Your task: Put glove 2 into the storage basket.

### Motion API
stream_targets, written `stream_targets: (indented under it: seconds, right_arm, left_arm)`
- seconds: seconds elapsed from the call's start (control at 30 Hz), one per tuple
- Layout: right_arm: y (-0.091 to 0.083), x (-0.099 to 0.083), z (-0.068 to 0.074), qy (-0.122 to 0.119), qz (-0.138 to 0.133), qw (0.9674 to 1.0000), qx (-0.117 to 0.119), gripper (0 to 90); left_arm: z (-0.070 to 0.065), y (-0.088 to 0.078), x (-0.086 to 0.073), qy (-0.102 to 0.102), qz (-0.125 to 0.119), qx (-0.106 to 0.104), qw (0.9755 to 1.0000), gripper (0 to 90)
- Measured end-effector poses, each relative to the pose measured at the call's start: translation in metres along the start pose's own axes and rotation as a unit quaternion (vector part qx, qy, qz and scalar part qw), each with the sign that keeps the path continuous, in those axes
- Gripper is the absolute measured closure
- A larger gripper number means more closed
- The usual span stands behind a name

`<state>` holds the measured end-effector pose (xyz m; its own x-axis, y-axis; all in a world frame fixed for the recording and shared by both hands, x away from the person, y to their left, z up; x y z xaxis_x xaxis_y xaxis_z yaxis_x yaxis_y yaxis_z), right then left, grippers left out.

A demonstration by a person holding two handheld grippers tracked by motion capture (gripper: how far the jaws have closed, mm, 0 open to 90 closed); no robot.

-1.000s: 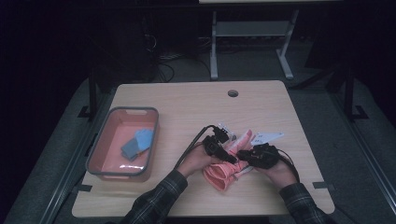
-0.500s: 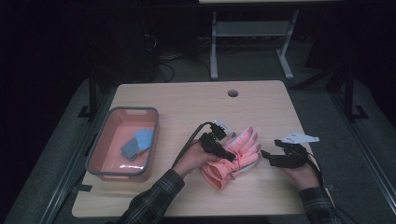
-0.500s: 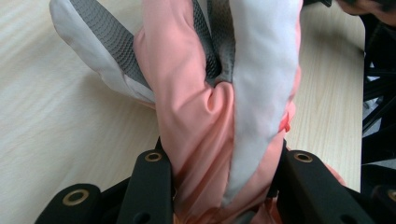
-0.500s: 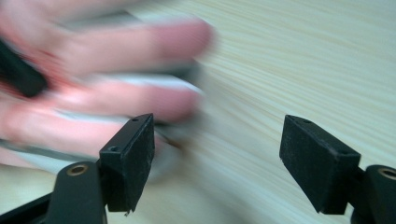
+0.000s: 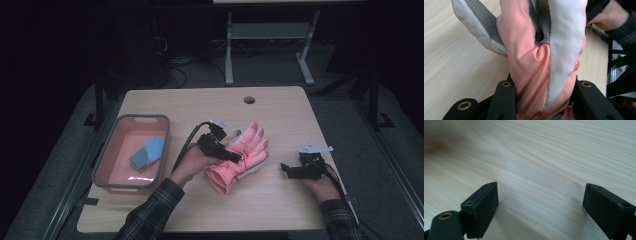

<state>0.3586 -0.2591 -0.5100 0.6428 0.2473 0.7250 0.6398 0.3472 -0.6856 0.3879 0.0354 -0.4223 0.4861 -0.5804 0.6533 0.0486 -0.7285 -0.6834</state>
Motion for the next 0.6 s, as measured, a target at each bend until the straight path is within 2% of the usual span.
stream_targets:
  seconds: [0.13,0.33,0.6]
  right_arm:
    - [0.001,0.0,-0.001,0.006,0.006,0.9999,0.014,12.7]
    - [0.001,0.0,-0.001,0.007,0.006,0.9999,0.014,12.7]
    - [0.001,0.0,-0.001,0.007,0.006,0.9999,0.014,12.7]
  left_arm:
    - [0.002,-0.019,0.002,-0.002,-0.011,0.013,0.9999,65.0]
    - [0.007,-0.045,0.001,-0.013,-0.024,0.027,0.9993,64.8]
    - [0.012,-0.083,-0.001,-0.031,-0.046,0.035,0.9979,64.7]
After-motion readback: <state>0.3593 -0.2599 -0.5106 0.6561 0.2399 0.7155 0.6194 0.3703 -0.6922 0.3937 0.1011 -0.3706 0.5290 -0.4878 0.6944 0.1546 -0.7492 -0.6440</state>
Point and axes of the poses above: each handheld gripper's, and its own axes: y roughly forward along the jaws, x roughly out of its top, z roughly to its left, the point moved 4 cm from there along y, roughly forward along the jaws, and after that the axes turned 5 degrees about y, right-handed, at the moved point
